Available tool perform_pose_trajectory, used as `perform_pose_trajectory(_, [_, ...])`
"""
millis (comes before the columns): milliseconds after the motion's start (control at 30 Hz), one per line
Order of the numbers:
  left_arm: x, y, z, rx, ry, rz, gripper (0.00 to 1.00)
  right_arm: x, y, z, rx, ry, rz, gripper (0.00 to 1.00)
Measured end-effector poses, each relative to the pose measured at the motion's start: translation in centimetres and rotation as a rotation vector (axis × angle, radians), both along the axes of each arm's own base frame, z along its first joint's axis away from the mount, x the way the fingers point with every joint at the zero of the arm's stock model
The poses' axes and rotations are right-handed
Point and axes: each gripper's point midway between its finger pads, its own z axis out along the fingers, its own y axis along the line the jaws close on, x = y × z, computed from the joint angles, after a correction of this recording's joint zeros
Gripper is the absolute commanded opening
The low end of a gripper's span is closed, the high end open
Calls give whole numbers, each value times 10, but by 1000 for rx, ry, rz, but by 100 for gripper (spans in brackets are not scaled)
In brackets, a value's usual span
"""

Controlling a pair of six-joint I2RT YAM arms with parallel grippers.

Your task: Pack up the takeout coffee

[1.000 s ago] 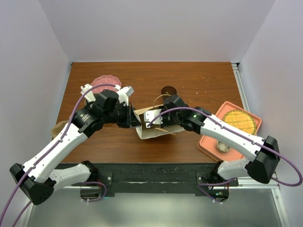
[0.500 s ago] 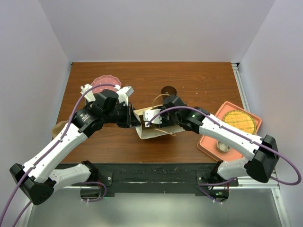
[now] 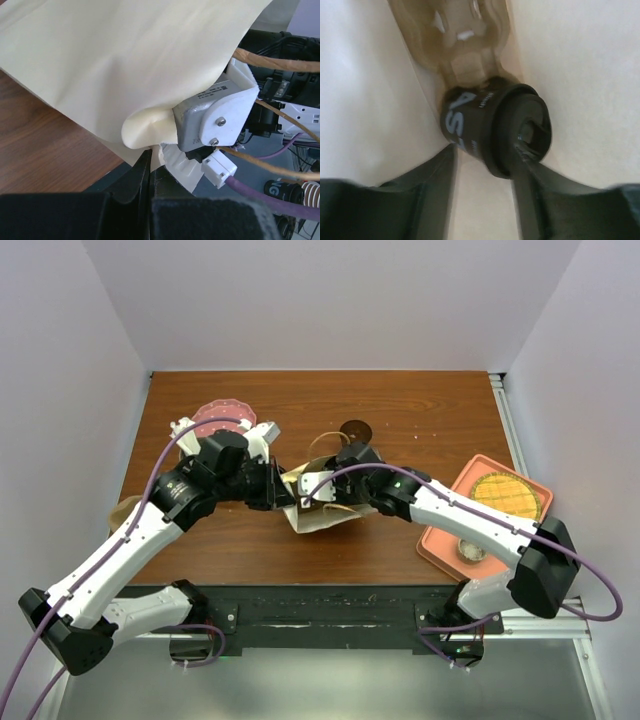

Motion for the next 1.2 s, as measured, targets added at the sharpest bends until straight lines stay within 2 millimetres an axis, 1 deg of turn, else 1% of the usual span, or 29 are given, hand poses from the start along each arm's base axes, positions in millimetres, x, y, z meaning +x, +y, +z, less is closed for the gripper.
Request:
perform_pose_trajectory(33, [0, 0, 0, 0, 1, 2, 0, 0, 0, -2, -3, 2, 0, 39])
perform_pose_trajectory(133, [-1, 1, 0, -1, 10, 7, 0, -1, -1, -5, -3, 4, 0, 47])
perform_pose_trajectory(167, [-2, 1, 0, 0, 12, 7, 0, -1, -1, -5, 0, 0, 1, 47])
perform_pose_trajectory(300, [-3, 3, -1, 3, 16, 8, 0, -4, -5, -5, -6, -7, 10, 45])
perform_pose_trajectory(367, [-4, 3, -1, 2, 20, 9, 0, -4, -6, -1, 2, -16, 15, 43])
perform_pose_trajectory(467, [-4, 2, -1, -1, 24, 9, 0, -5, -6, 7, 17, -30, 19, 43])
perform_pose_trajectory(633, [-4, 3, -1, -1, 26, 11, 0, -7, -7, 13, 28, -42, 28, 40])
perform_pose_trajectory(833, [-4, 3, -1, -2, 27, 9, 0, -11, -10, 9, -8, -31, 64, 40])
perform_pose_trajectory(967, [-5, 1, -1, -4, 34, 3, 0, -13, -13, 5, -40, -32, 82, 41])
perform_pose_trajectory(1000, [-5, 1, -1, -5, 35, 1, 0, -12, -13, 4, -48, -32, 84, 42])
perform_pose_trajectory(1133, [-6, 0, 0, -12, 35, -7, 0, -9, -14, -5, -80, -28, 77, 52])
perform_pose_trajectory(1200, [-6, -1, 1, -16, 35, -11, 0, -7, -13, -9, -92, -24, 76, 54])
